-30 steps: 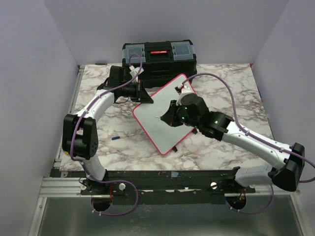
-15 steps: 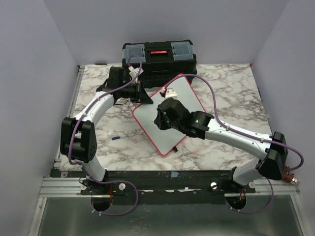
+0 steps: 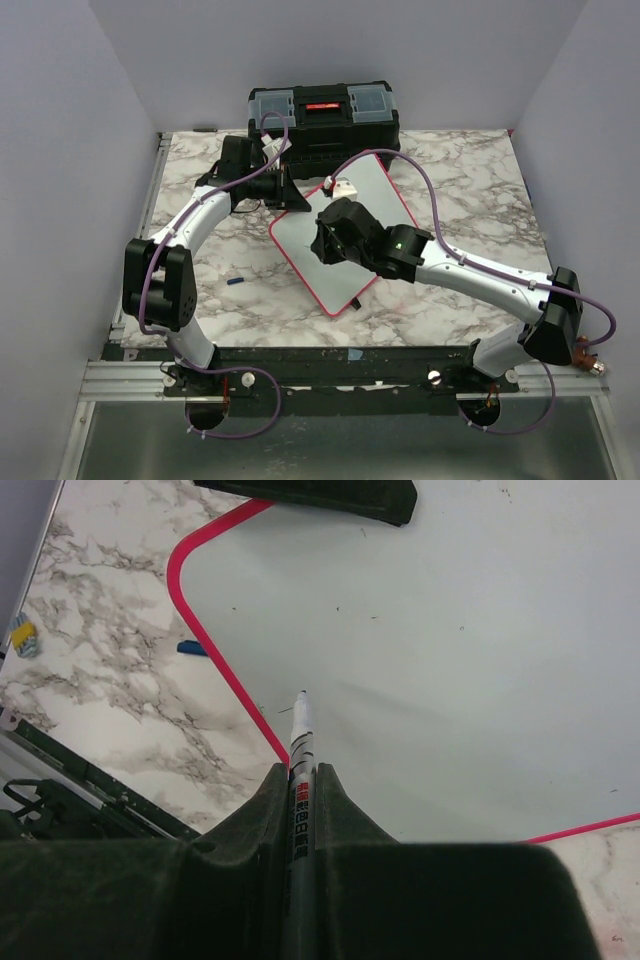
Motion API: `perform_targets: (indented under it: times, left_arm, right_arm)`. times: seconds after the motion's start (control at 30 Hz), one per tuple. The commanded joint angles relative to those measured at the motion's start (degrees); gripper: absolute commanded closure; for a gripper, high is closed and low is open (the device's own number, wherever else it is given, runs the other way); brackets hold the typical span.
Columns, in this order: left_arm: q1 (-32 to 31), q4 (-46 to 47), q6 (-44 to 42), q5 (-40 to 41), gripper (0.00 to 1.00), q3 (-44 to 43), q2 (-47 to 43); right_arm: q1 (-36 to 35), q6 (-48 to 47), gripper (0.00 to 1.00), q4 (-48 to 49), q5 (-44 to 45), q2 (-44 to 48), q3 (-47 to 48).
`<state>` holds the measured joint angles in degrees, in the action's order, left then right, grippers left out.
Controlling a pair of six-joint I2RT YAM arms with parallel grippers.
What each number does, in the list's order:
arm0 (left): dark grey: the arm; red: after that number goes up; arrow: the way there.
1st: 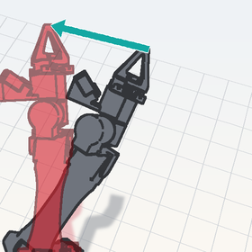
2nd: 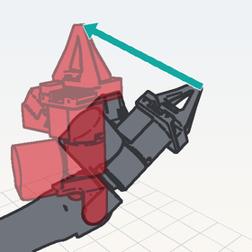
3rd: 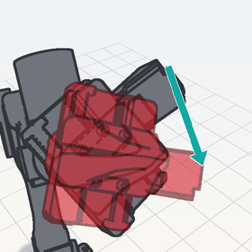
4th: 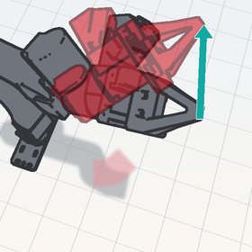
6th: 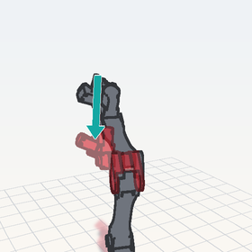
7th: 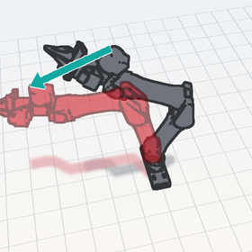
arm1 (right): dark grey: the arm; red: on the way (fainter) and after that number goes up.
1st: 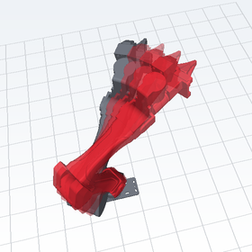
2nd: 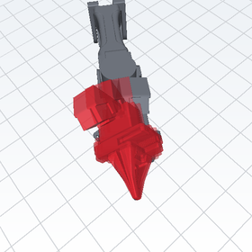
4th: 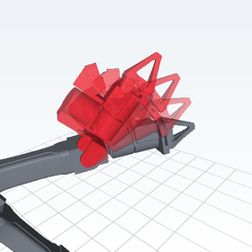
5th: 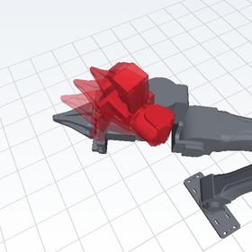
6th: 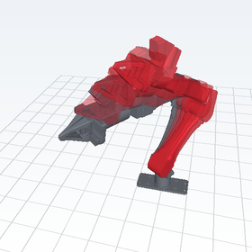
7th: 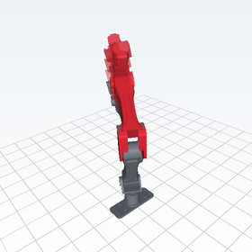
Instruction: Write a sentence on the whiteboard
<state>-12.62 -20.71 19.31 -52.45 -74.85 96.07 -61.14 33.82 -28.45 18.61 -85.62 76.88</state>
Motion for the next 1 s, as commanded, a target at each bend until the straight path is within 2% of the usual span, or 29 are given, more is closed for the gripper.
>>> perform_targets:
  times: [0.0, 0.6, 0.97]
  left_arm:
    - [0.14, 1.45, -2.08, 2.53, 1.00, -0.91, -1.68]
    - [0.04, 1.37, -2.02, 2.59, 1.00, -1.06, -1.70]
    - [-0.21, 1.22, -2.00, 2.87, 1.00, -0.91, -2.47]
  right_arm:
    - [-0.48, -1.53, 0.99, 0.84, 1.60, -0.55, 1.26]
    - [-0.55, -4.67, 0.99, 5.10, 1.55, -2.53, 3.26]
    - [-0.58, -4.37, 0.99, 5.33, 5.45, -5.84, 6.06]
